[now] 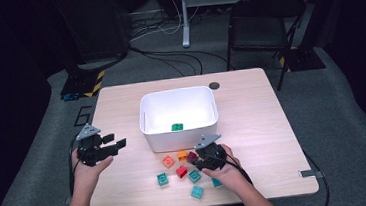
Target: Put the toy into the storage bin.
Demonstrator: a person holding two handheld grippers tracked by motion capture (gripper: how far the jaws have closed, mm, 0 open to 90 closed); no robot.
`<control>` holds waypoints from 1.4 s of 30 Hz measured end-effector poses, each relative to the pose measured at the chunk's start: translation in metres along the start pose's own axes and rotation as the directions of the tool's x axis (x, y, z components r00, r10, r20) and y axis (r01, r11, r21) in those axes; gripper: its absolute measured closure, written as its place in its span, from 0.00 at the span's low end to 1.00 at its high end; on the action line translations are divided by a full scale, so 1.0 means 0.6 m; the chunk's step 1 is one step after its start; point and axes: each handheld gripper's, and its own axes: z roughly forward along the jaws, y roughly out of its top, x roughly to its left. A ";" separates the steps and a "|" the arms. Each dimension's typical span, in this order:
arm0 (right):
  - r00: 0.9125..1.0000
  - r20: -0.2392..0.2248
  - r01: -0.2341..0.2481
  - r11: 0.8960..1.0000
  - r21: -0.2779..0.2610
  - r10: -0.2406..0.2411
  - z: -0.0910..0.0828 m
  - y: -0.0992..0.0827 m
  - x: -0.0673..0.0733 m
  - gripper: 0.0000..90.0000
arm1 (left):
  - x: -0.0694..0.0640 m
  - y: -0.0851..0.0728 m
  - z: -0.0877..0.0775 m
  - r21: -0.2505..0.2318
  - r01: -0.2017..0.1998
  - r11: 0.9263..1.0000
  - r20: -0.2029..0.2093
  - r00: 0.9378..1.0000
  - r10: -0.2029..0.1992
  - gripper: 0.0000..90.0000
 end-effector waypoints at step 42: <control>1.000 -0.022 0.022 0.997 0.070 -0.021 0.035 0.005 -0.003 0.65 | 0.011 -0.021 -0.027 0.003 0.034 0.999 -0.041 0.999 -0.034 0.46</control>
